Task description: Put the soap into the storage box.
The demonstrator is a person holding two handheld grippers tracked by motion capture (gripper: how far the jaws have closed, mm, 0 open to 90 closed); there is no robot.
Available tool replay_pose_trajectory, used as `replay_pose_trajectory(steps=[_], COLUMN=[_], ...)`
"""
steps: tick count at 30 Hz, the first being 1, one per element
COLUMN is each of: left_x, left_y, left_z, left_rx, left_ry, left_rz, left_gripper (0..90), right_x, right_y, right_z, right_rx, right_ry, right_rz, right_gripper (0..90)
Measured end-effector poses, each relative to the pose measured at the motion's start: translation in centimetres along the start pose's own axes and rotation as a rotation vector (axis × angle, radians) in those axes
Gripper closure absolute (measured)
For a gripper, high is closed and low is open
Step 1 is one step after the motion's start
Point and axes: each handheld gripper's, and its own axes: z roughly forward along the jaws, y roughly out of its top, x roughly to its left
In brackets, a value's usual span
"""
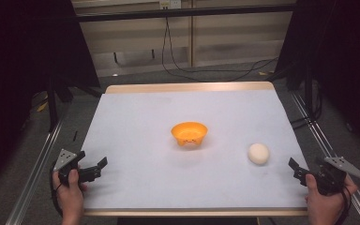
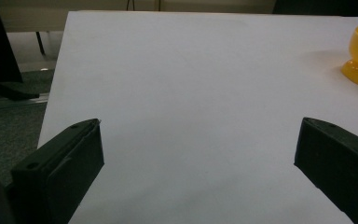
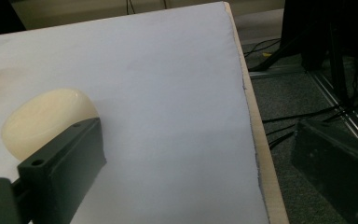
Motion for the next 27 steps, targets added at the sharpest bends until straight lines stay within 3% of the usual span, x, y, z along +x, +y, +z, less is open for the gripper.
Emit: replay_pose_trajectory(steps=[5, 13, 27], left_x=[0.0, 0.0, 0.0], left_y=[0.0, 0.0, 0.0], left_z=[-0.1, 0.0, -0.1], left_rx=[-0.002, -0.001, -0.004], left_ry=[0.000, 0.001, 0.000], left_rz=[0.007, 0.007, 0.010], left_gripper=[1.1, 1.1, 1.2], right_x=[0.2, 0.9, 1.1], right_y=[0.1, 0.5, 1.7], right_z=[0.1, 0.5, 1.5], right_rx=[0.014, 0.057, 0.181], right_ry=[-0.007, -0.037, 0.043], right_rz=[-0.008, -0.060, -0.094], right_gripper=[6.0, 7.8, 7.7])
